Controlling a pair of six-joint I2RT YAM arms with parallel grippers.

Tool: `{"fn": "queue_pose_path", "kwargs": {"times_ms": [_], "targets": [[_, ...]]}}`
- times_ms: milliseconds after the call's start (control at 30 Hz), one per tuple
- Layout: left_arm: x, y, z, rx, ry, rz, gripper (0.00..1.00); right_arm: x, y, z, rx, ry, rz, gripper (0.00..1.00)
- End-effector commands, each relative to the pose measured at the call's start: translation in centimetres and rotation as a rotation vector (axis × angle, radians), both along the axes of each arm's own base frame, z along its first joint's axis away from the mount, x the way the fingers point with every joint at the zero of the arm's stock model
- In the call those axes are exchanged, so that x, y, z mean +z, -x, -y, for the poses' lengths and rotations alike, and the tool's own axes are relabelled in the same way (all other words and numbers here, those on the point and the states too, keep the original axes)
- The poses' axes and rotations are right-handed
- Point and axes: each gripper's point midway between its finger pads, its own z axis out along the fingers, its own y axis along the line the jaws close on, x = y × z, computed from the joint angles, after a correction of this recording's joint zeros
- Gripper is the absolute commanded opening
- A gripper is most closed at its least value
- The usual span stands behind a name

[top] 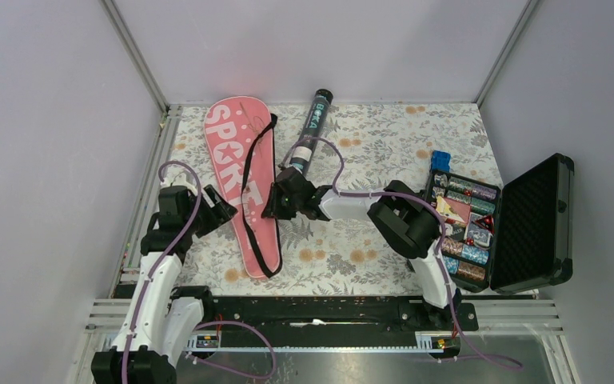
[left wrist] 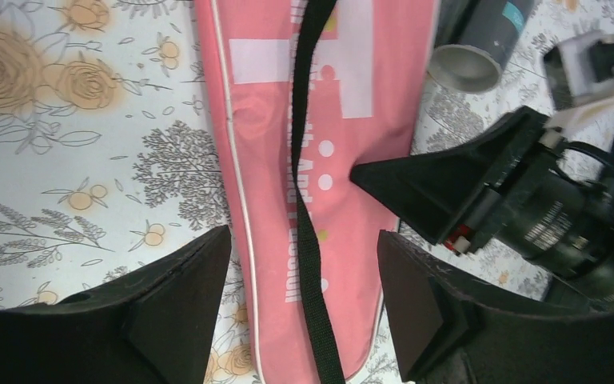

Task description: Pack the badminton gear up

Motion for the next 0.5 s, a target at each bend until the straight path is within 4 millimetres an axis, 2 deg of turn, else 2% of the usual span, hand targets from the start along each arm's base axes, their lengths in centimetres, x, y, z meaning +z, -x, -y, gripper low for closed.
{"fn": "queue_pose_path", "kwargs": {"times_ms": [0,67,167,233,367,467], "targets": [[0.9,-1.6,-2.1,0.085,-0.084,0.024,0.72,-1.3,0.8,-0.4,0.020,-0.007,-0.043,0.19],[0.8,-1.8,-2.6,0.098,-0.102,-0.012,0.73,0.8,0.3,-0.5,0.056,-0.021,0.032,0.01],[1.7,-2.5,-1.3,0.030,-0.058,0.002,0.74,5.4,-0.3,-0.4,0.152,-0.033,0.199,0.00],[2.5,-2.8,-0.8,0.013,-0.037,0.007,0.74,7.8,-0.3,0.4,0.209,0.001,0.281,0.00],[4.9,-3.7,-1.8,0.067,-0.062,0.047,0.75,11.1,0.4,3.6,0.300,0.119,0.410,0.00],[7.8,-4.7,-3.2,0.162,-0.090,0.111,0.76,12.9,1.2,5.7,0.404,0.204,0.526,0.00]]}}
